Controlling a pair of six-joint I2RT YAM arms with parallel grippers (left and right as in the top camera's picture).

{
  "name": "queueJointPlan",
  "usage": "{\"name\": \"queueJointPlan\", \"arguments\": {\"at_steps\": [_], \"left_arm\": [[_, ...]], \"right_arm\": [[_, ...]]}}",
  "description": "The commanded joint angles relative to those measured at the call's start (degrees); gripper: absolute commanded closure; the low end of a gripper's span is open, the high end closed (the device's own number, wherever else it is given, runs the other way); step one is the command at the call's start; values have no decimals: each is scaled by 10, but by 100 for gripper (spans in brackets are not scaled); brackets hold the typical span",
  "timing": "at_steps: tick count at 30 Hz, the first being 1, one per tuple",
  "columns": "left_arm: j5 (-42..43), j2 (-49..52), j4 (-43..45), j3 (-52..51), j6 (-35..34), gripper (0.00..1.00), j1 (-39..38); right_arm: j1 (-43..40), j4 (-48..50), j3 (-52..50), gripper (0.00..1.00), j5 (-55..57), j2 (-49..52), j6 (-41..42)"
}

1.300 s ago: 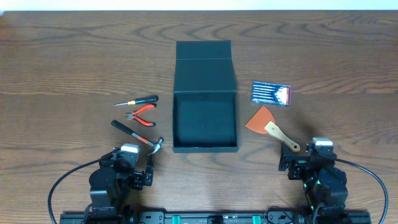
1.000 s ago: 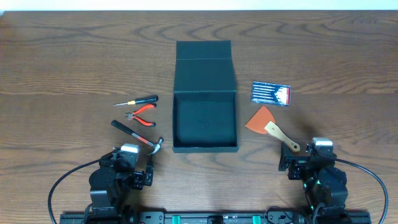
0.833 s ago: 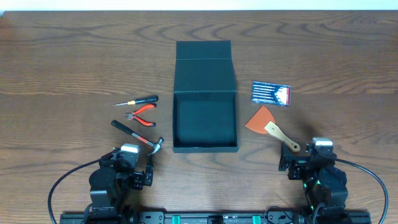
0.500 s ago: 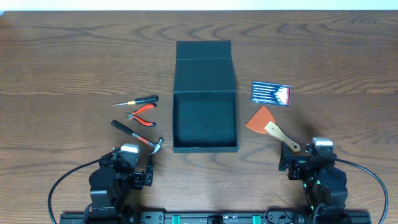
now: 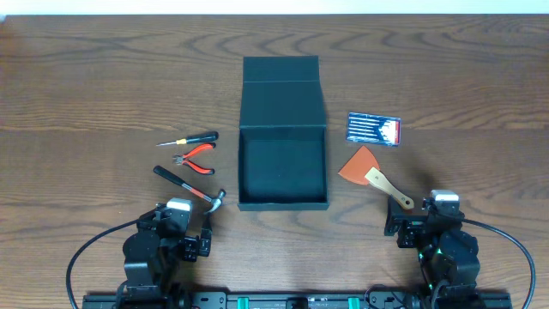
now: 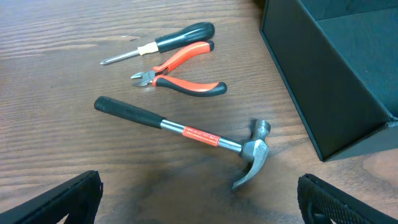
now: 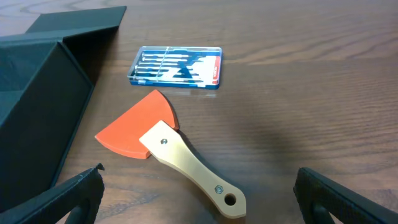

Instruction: Pack container

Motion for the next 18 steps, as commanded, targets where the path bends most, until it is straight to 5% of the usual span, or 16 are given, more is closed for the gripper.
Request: {"name": "queueJointPlan", "arguments": {"at_steps": [1,11,18], "left_arm": [[-5,-4,2,-5,7,1,3],[-5,-4,2,-5,7,2,3],[-5,-4,2,-5,7,1,3]], "right_arm": [[-9,1,-5,1,3,-6,6],[-9,9,20,1,-28,5,3],[-9,-45,203,1,-45,151,-31]]}}
